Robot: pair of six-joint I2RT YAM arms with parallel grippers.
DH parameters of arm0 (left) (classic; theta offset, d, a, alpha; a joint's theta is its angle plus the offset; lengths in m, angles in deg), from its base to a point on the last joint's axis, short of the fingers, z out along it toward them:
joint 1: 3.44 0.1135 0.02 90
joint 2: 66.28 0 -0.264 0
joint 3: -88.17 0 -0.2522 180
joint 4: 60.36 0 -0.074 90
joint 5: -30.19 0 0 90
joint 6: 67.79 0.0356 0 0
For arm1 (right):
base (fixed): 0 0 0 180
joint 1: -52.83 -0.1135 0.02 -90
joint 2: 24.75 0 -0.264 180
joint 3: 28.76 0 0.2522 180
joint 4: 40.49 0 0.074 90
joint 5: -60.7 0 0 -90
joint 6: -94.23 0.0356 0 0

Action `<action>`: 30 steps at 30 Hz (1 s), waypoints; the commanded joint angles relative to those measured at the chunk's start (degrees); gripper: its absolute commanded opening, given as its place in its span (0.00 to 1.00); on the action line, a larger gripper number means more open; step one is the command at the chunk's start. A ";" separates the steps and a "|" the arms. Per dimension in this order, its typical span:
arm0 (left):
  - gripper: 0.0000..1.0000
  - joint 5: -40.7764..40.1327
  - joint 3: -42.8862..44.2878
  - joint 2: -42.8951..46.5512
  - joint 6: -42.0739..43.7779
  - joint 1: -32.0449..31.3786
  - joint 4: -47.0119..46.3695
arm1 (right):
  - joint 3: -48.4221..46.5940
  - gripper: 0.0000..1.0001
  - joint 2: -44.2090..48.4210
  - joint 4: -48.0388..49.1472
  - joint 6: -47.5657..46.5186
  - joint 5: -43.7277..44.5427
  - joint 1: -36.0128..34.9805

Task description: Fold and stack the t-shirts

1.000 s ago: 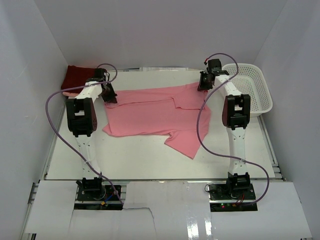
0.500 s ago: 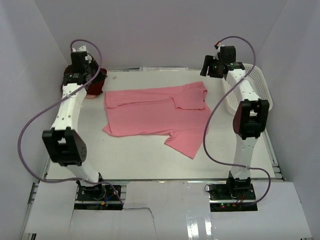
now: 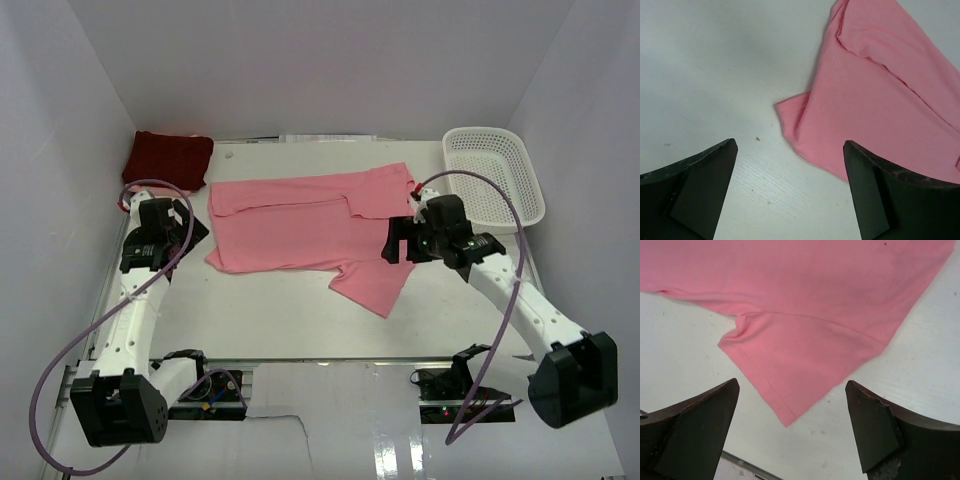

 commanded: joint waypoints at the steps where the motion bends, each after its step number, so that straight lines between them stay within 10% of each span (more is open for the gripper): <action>1: 0.98 -2.47 -0.35 6.26 -3.16 0.49 0.12 | 4.48 0.93 8.06 0.37 3.07 -0.05 0.66; 11: 0.98 6.30 -4.04 -2.35 -8.72 3.12 1.56 | 16.36 0.81 17.22 -4.38 7.55 -0.06 -1.80; 30: 0.98 19.66 -5.71 -16.33 -12.67 14.81 -5.14 | 22.88 0.70 6.33 4.58 16.34 1.95 -14.80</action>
